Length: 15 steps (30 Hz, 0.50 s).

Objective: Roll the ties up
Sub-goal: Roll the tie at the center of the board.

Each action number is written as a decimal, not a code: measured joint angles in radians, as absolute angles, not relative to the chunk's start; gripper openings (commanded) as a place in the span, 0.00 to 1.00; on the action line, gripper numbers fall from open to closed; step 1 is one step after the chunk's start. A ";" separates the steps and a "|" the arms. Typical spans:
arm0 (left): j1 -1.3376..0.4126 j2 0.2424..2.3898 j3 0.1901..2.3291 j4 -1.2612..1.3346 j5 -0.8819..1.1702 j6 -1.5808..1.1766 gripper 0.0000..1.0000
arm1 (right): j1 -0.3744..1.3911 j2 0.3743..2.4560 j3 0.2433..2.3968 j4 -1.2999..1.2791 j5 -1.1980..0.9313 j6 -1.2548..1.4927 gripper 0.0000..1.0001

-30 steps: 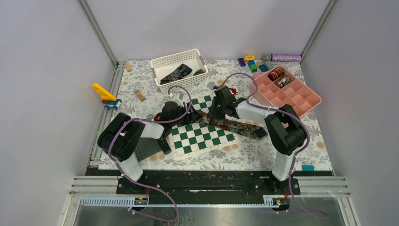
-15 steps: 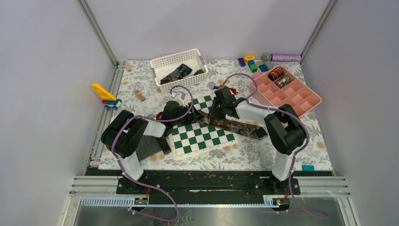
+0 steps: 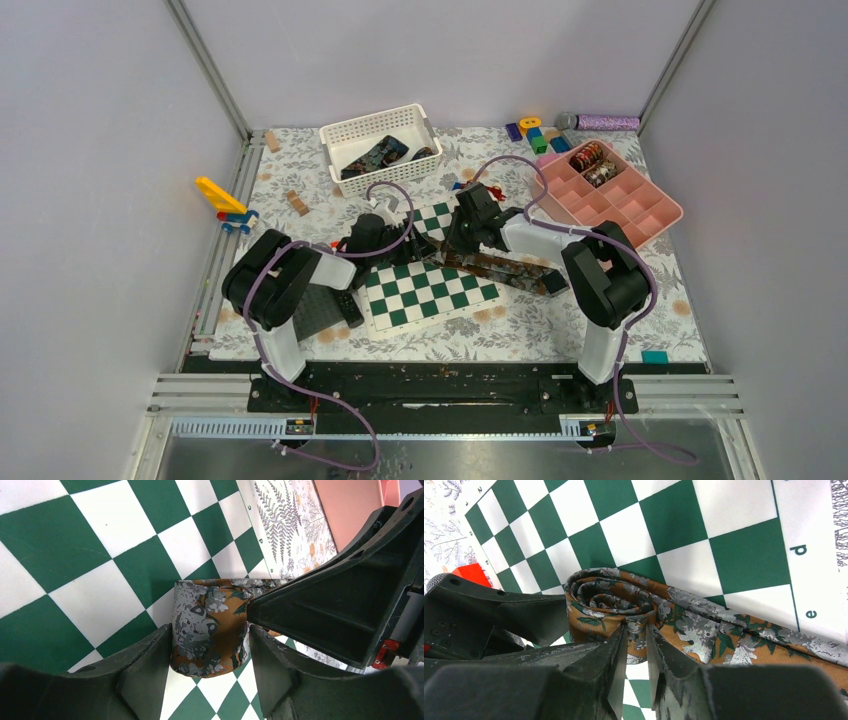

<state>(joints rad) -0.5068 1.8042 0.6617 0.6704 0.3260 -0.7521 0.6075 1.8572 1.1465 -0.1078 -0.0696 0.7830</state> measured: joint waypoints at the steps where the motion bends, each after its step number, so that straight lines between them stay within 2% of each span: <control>1: -0.506 1.805 0.662 0.672 0.327 -0.754 0.52 | 0.607 1.857 1.147 -0.108 -0.070 0.783 0.27; 4: -0.506 1.813 0.662 0.676 0.329 -0.760 0.48 | 0.607 1.857 1.146 -0.108 -0.069 0.783 0.27; 10: -0.508 1.816 0.670 0.674 0.331 -0.763 0.47 | 0.606 1.842 1.131 -0.112 -0.068 0.783 0.29; 15: -0.510 1.813 0.691 0.637 0.328 -0.760 0.47 | 0.597 1.717 1.112 -0.191 -0.068 0.770 0.34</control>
<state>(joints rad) -0.5098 1.8126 0.6910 0.6373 0.3279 -0.7597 0.5972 1.7168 1.1118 -0.1913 -0.0681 0.7700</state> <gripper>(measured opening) 0.478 0.320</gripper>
